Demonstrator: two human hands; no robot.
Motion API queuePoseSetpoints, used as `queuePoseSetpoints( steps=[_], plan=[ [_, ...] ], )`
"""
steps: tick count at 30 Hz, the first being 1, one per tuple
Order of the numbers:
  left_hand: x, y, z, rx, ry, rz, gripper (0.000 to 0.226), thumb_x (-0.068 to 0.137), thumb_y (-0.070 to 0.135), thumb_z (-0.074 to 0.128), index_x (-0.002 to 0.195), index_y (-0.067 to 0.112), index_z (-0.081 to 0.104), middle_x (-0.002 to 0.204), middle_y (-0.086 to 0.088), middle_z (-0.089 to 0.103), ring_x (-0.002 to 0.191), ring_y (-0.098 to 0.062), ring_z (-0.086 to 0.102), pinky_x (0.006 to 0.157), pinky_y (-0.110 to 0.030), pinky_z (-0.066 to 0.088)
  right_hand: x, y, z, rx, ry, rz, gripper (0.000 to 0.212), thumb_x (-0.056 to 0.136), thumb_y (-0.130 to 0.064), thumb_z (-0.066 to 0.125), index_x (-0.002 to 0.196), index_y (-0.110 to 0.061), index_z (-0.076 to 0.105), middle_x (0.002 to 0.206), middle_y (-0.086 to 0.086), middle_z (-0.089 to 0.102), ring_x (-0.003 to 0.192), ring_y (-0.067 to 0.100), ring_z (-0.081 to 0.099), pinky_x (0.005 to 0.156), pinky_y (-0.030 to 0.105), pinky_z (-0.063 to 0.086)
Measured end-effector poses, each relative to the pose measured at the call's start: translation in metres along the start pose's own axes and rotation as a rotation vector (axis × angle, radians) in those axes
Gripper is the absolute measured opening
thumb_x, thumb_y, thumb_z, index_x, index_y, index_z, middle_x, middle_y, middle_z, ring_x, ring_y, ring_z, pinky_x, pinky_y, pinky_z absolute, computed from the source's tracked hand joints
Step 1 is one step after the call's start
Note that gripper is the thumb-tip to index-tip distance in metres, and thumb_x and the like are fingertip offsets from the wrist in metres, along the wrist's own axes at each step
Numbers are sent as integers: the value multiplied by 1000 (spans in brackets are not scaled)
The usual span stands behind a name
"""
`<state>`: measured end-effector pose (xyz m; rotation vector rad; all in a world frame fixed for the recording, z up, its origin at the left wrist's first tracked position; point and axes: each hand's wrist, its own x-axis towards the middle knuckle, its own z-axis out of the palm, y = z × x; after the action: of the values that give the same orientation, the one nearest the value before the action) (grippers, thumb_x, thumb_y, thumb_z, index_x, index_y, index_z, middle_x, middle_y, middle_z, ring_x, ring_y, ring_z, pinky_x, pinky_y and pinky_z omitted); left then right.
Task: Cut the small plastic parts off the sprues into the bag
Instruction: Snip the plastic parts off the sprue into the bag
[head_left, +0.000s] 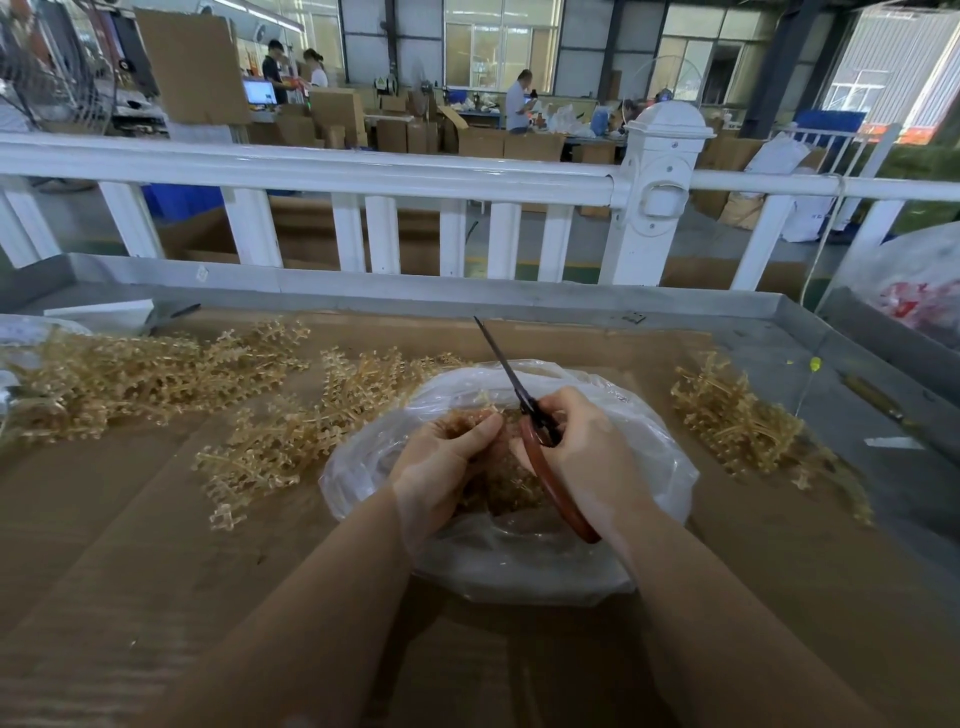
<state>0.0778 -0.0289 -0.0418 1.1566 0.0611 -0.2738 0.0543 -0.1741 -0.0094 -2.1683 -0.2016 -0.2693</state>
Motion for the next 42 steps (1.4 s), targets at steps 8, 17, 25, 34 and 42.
queuePoseSetpoints(
  steps=[8,17,25,34,42],
  plan=[
    [-4,0,-1,-72,-26,50,58,59,-6,72,115,2,58,99,-19,71,90,-32,70,69,-38,59,8,6,-8,211,205,60,24,84,-8,67,102,-19,55,78,1,65,66,15,62,56,21,47],
    [-2,-2,4,-143,72,100,10,92,1,53,87,10,56,78,-10,65,65,-15,66,65,-25,58,5,15,-3,302,274,56,32,78,-3,73,90,-28,55,66,-8,60,60,-4,63,50,10,47],
    [-10,-1,3,-78,-14,132,57,61,-9,73,107,10,45,90,-14,70,76,-26,72,62,-32,58,6,14,1,237,249,33,31,80,-8,73,100,-24,55,73,-13,58,68,-17,58,54,3,43],
    [-8,-2,5,-186,110,96,35,67,-6,71,95,5,53,68,-6,70,57,-13,68,51,-21,53,-3,16,-2,72,172,-33,25,81,-19,75,97,-20,55,83,-4,65,79,14,64,75,33,53],
    [-1,-5,6,-170,136,114,15,80,-6,64,88,6,59,77,-9,67,68,-15,66,60,-24,56,-17,17,-9,22,98,-81,25,78,-45,71,88,-35,51,77,-24,62,80,-9,58,65,8,44]
  ],
)
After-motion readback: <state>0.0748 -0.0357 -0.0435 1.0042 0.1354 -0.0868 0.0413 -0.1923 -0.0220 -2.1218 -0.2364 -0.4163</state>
